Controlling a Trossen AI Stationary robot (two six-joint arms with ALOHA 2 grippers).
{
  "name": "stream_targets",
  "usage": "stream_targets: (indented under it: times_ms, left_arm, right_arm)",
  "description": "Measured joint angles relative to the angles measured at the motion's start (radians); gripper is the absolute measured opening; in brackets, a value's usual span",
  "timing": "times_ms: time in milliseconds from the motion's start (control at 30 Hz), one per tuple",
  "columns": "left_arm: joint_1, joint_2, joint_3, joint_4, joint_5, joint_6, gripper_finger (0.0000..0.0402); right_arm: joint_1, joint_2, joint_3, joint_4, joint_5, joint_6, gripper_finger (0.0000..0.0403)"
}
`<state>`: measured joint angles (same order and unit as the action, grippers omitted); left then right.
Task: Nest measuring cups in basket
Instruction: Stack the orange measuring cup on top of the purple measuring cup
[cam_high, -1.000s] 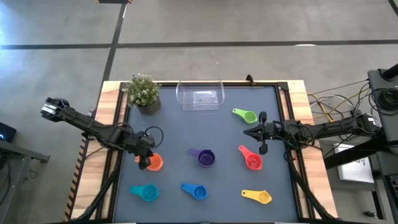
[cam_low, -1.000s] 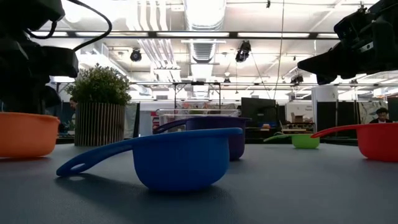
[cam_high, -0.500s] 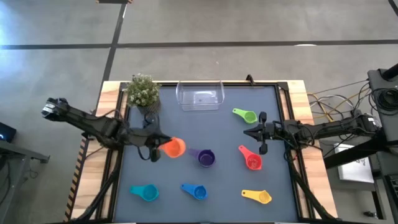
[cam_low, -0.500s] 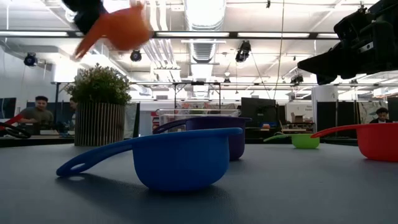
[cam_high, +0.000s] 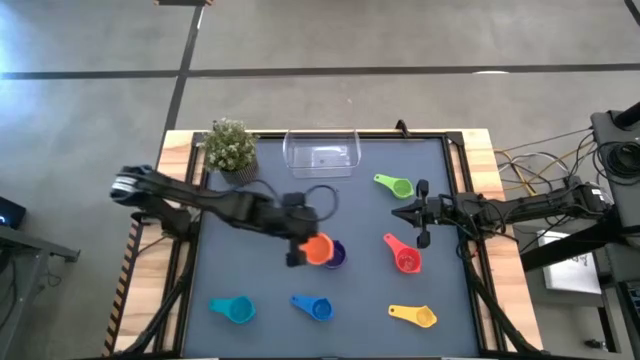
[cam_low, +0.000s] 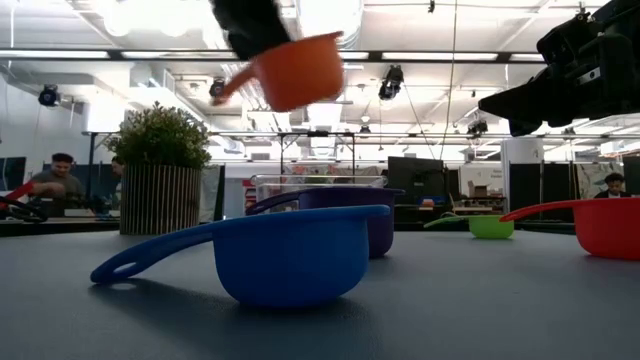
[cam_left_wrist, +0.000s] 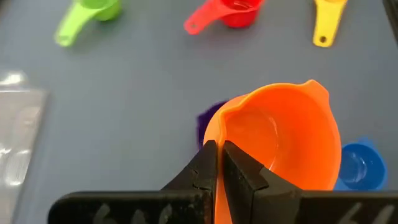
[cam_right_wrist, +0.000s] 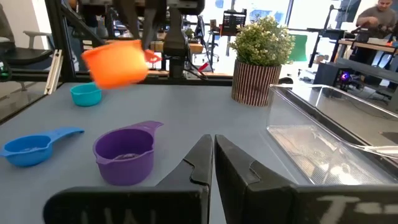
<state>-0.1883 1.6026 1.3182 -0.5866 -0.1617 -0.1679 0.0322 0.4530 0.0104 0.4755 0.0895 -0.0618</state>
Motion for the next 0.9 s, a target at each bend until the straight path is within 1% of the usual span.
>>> stream_targets:
  times_ms: [67,167,300,400,467,667,767,900]
  left_arm:
    - [0.011,0.07,0.046,-0.01,0.035,0.027,0.0]
    - [0.022,0.157,0.111,-0.038,0.045,0.05,0.0]
    - [0.04,0.238,0.178,-0.048,0.05,0.081,0.0]
    - [0.062,0.285,0.203,-0.054,0.093,0.084,0.0]
    - [0.076,0.301,0.208,-0.06,0.119,0.083,0.0]
    - [0.1,0.325,0.204,-0.061,0.131,0.081,0.0004]
    - [0.103,0.327,0.204,-0.059,0.149,0.082,0.0021]
    - [0.102,0.327,0.204,-0.059,0.151,0.076,0.0058]
  right_arm:
    - [0.0,0.0,0.0,0.0,0.0,0.001,0.0009]
    - [0.0,0.0,0.0,0.0,0.0,0.001,0.0009]
    - [0.0,0.0,0.0,0.0,0.0,0.0,0.0009]
    - [0.0,0.0,0.0,0.0,0.0,-0.001,0.0009]
    - [0.0,0.0,0.0,0.0,0.0,0.001,0.0009]
    - [0.0,0.0,0.0,-0.002,0.0,0.0,0.0009]
    - [0.0,0.0,0.0,-0.003,0.0,0.001,0.0009]
    - [0.0,0.0,0.0,-0.004,0.0,0.001,0.0009]
